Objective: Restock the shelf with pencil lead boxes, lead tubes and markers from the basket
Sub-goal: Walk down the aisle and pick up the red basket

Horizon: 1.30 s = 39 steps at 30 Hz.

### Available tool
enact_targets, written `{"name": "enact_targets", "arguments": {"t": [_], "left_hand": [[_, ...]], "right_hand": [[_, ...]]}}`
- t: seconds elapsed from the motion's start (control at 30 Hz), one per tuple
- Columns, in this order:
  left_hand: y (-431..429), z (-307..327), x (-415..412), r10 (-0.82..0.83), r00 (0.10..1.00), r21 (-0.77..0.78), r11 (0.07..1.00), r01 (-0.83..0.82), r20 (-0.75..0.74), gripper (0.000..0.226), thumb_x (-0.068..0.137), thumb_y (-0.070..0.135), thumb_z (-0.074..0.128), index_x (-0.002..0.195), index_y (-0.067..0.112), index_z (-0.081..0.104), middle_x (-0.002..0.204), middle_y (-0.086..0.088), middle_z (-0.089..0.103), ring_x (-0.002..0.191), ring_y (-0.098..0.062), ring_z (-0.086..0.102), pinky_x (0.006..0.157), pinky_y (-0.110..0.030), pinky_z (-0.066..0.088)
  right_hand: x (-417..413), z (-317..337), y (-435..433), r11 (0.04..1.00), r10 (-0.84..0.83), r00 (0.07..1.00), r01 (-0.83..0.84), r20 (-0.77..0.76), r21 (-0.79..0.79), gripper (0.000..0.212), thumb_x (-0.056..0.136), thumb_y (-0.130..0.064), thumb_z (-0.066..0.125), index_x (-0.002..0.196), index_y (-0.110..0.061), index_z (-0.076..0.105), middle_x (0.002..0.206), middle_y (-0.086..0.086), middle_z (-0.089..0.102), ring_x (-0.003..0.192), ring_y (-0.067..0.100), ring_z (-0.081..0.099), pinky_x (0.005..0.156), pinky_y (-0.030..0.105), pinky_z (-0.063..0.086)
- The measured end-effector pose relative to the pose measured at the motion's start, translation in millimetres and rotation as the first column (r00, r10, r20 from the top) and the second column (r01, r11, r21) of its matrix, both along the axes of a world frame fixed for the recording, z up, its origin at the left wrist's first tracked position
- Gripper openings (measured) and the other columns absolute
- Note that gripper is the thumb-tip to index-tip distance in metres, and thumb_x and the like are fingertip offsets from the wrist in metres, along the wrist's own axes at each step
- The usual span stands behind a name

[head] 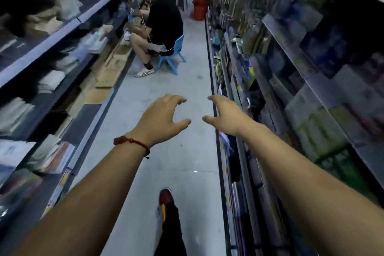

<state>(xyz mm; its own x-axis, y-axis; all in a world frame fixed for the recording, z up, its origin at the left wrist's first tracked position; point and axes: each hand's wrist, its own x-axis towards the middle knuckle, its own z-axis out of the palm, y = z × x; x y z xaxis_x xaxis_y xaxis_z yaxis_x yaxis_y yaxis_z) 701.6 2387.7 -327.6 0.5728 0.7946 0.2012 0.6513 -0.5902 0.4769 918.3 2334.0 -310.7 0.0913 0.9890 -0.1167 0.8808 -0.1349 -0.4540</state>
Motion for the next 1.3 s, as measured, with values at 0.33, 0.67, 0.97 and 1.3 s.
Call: {"name": "enact_targets", "arguments": {"t": [0.33,0.67,0.97,1.3], "left_hand": [[359,-1,114,-0.048,0.999,-0.074,0.996,0.046,-0.021,0.059,0.086,0.05,0.07,0.136,0.026,0.051,0.132,0.004,0.056,0.122,-0.017,0.052,0.103,-0.039,0.046],[690,-36,266,-0.058,0.996,-0.075,0.996,0.053,-0.069,0.057,0.088,0.05,0.067,0.138,0.027,0.049,0.135,0.006,0.054,0.124,-0.015,0.051,0.104,-0.038,0.045],[975,-23,381,0.014,0.999,-0.162,0.987,-0.021,-0.046,0.059,0.087,0.045,0.072,0.138,0.023,0.051,0.134,0.003,0.054,0.125,-0.016,0.051,0.106,-0.037,0.044],[1350,-55,495,-0.048,0.995,-0.11,0.993,0.039,-0.082,0.058,0.086,0.045,0.069,0.135,0.019,0.055,0.13,-0.002,0.057,0.119,-0.022,0.056,0.101,-0.043,0.047]], "right_hand": [[120,8,343,0.994,-0.089,0.996,0.09,0.019,-0.064,0.074,0.094,-0.039,0.066,0.154,-0.015,0.03,0.156,0.012,0.036,0.138,0.03,0.042,0.111,0.045,0.04],[269,-49,664,0.991,-0.04,0.999,0.04,0.006,-0.125,0.071,0.095,-0.041,0.063,0.154,-0.02,0.027,0.155,0.009,0.034,0.139,0.029,0.039,0.111,0.047,0.039],[400,-29,970,0.986,-0.002,0.999,0.009,0.038,-0.165,0.074,0.095,-0.042,0.064,0.155,-0.017,0.028,0.155,0.011,0.036,0.138,0.03,0.042,0.109,0.044,0.041],[502,-62,1324,0.984,-0.026,0.997,0.039,0.077,-0.176,0.071,0.096,-0.042,0.062,0.153,-0.017,0.028,0.152,0.011,0.038,0.133,0.03,0.045,0.107,0.044,0.043]]}}
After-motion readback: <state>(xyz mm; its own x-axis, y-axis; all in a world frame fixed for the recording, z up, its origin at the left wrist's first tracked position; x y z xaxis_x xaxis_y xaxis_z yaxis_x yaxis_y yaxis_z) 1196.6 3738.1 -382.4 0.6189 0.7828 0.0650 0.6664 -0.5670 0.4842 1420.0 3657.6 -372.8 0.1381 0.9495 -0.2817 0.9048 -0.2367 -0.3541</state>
